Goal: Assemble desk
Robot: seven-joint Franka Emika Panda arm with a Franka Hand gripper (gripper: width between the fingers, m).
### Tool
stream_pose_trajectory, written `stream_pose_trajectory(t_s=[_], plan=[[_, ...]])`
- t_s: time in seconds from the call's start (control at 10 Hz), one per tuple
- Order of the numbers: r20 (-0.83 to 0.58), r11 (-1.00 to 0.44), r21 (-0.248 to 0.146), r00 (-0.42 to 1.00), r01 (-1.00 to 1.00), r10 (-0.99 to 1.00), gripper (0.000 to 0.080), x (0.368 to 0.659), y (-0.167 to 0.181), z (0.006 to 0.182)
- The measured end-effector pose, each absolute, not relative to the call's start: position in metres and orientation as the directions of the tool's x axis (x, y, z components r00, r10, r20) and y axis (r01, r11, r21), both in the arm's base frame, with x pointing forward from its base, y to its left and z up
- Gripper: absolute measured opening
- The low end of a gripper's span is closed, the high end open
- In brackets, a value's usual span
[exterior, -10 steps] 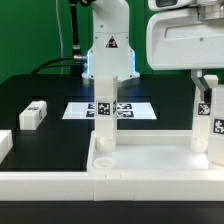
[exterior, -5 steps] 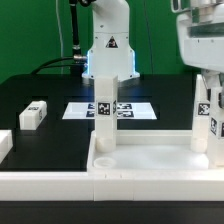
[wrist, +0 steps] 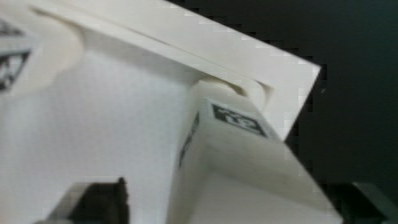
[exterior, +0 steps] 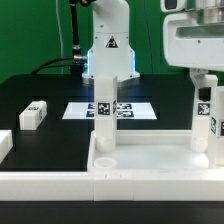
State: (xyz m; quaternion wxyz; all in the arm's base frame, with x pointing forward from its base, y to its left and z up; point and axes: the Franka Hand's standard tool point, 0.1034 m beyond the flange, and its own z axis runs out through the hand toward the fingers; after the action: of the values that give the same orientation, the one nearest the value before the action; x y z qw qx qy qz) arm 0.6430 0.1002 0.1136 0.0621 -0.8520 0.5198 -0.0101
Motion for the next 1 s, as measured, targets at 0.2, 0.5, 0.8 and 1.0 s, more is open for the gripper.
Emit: stream_pose_trajectory(t_s=[0.2,0.5,0.8,1.0], plan=[[-0.029,-0.597,-0.125,0.604,-0.793,-0.796,0.0638,0.6437,0.0991,0.1134],[0.016,-0.809,-0.110,0.813,-0.577,-0.582,0.0647,0.6441,0.0971,0.1137],[0.053,-0.954,-0.071,0.954,-0.291,-0.295,0.0649,0.6497,0.1016,0.1150],[0.050,-0.945,-0.073,0.945,-0.320,-0.324,0.0550,0.6497,0.1015,0.1150]])
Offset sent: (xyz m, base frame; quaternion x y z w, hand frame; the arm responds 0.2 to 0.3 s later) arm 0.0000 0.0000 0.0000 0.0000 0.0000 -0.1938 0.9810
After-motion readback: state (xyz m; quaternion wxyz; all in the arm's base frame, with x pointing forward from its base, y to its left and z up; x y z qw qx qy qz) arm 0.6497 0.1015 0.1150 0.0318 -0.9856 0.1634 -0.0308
